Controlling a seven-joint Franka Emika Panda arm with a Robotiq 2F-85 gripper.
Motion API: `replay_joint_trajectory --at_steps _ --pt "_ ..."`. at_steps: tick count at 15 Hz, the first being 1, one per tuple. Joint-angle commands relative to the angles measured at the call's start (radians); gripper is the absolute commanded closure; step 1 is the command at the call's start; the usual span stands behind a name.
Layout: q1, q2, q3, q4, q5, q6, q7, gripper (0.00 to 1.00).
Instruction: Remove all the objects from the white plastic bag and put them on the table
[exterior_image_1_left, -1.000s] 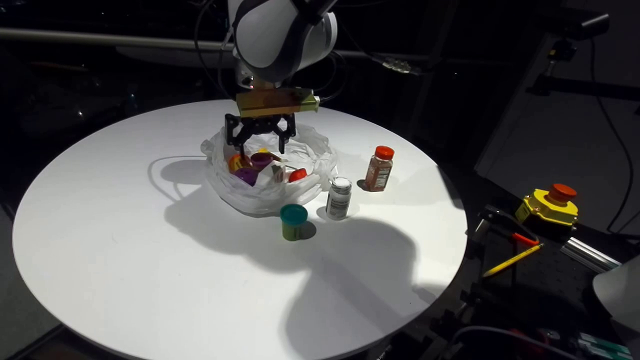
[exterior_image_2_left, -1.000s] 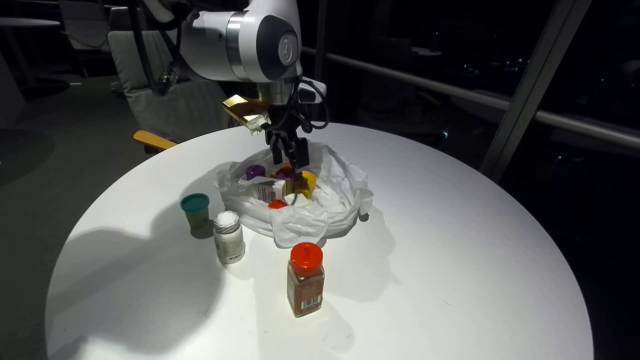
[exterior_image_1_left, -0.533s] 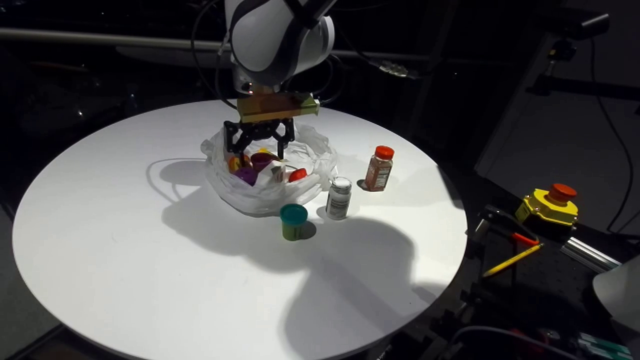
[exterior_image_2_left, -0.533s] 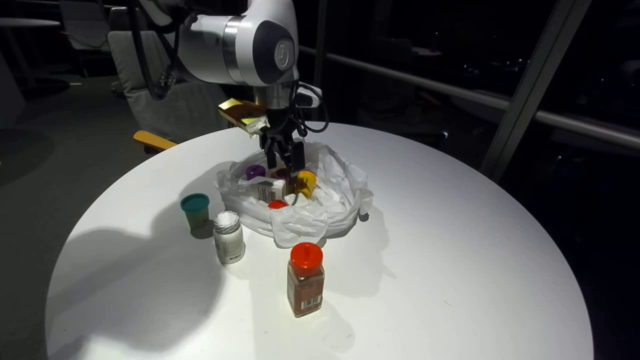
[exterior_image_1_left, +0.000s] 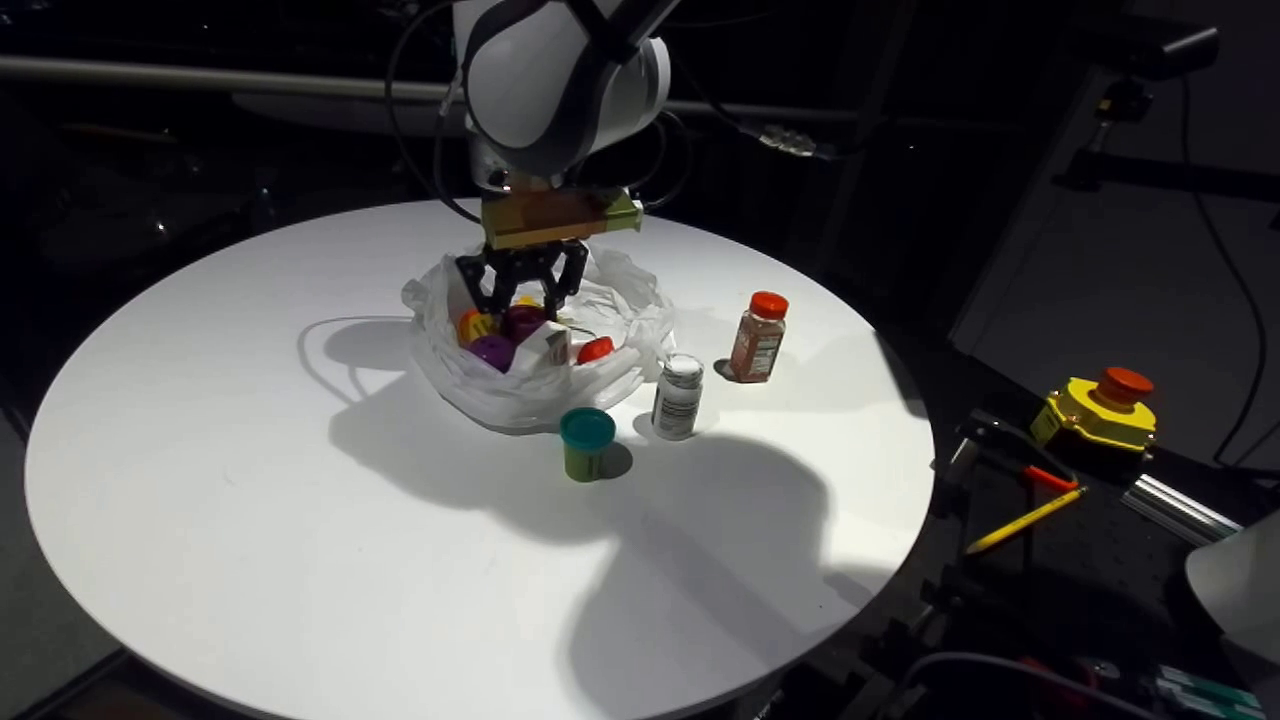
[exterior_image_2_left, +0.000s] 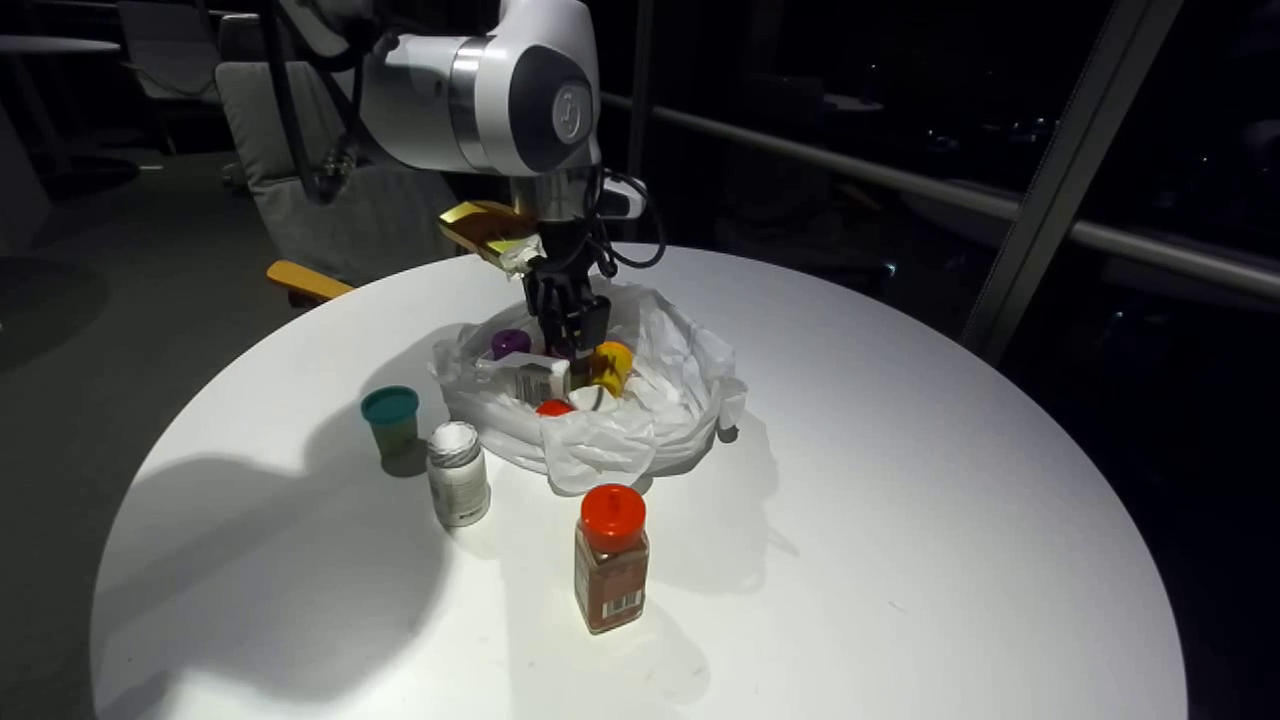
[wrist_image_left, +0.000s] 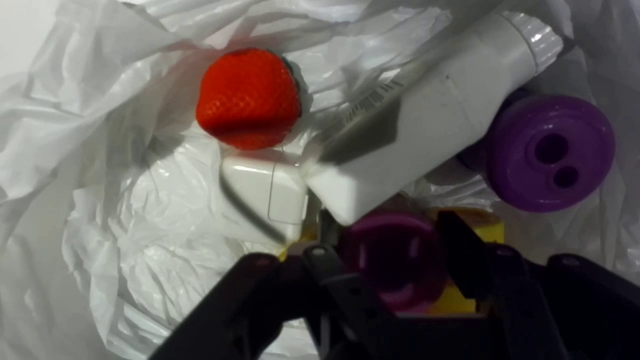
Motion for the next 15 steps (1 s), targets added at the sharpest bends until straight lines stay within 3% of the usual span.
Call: replay_joint_trajectory --at_steps 1,9,15 --pt "0.033 -0.039 -0.025 -0.003 -0.001 -0.019 0.003 0.72" --pt "0.182 -0.306 -0.086 -0.169 -0.125 -0.076 0.172 0.72" --pt "0.249 -0.533 0.020 -0.421 -0.211 -0.124 0.382 0.72"
